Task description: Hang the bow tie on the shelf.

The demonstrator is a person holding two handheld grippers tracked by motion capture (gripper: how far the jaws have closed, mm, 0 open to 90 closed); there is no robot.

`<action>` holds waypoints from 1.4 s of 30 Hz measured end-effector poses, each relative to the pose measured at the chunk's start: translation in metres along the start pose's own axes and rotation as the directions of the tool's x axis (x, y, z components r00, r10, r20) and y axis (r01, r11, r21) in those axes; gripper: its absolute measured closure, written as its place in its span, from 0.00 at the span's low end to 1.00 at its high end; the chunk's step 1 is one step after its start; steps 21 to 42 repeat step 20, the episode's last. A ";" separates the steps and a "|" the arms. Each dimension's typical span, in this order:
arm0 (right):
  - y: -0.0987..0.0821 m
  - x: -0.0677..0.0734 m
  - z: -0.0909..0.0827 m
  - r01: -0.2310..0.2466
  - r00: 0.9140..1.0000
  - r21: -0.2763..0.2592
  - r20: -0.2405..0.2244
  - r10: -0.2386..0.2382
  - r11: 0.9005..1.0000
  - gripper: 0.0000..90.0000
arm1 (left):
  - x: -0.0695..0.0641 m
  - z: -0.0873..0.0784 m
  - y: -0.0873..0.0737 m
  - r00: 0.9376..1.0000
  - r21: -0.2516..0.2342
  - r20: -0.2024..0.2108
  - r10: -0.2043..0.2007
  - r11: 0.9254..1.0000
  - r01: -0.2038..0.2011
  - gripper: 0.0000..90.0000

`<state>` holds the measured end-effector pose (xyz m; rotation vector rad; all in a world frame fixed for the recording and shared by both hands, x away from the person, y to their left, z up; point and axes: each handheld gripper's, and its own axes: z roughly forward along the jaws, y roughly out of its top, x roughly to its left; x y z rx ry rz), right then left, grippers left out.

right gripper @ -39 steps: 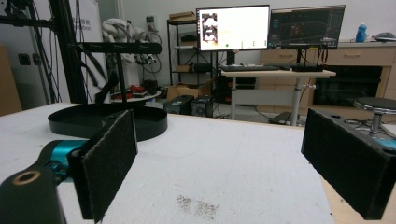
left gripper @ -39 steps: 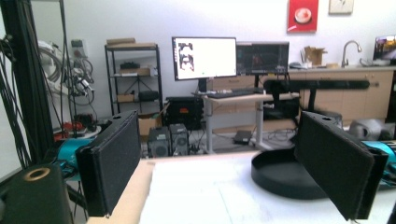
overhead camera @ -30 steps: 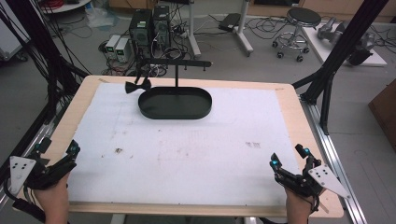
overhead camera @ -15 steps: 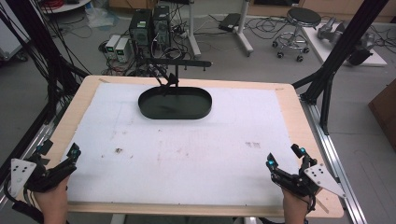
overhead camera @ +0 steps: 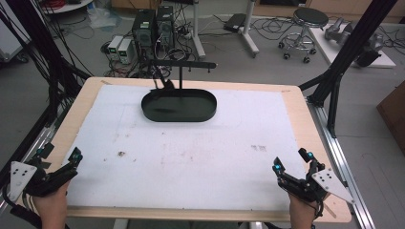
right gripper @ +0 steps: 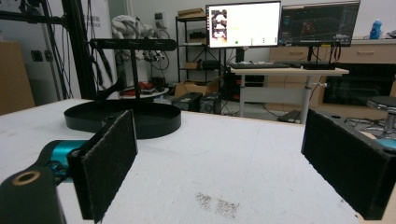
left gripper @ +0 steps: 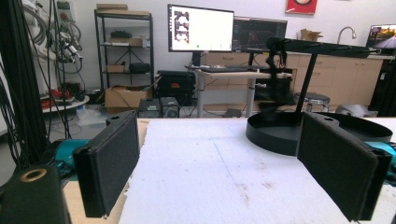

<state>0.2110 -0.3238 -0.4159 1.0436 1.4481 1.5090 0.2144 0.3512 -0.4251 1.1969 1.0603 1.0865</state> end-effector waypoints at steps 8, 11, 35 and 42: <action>-0.001 0.000 0.001 0.004 1.000 0.006 0.002 -0.004 1.000 0.11 | -0.001 0.001 0.002 1.000 0.005 -0.014 0.007 1.000 -0.007 0.14; 0.000 0.001 0.000 -0.003 1.000 -0.004 0.001 0.003 1.000 0.11 | -0.001 0.001 0.003 1.000 0.010 -0.022 0.016 1.000 -0.016 0.14; 0.001 0.001 0.000 -0.005 1.000 -0.012 0.006 0.005 1.000 0.11 | 0.000 0.003 0.003 1.000 0.024 -0.015 -0.003 1.000 0.004 0.14; 0.001 0.001 0.000 -0.005 1.000 -0.012 0.006 0.005 1.000 0.11 | 0.000 0.003 0.003 1.000 0.024 -0.015 -0.003 1.000 0.004 0.14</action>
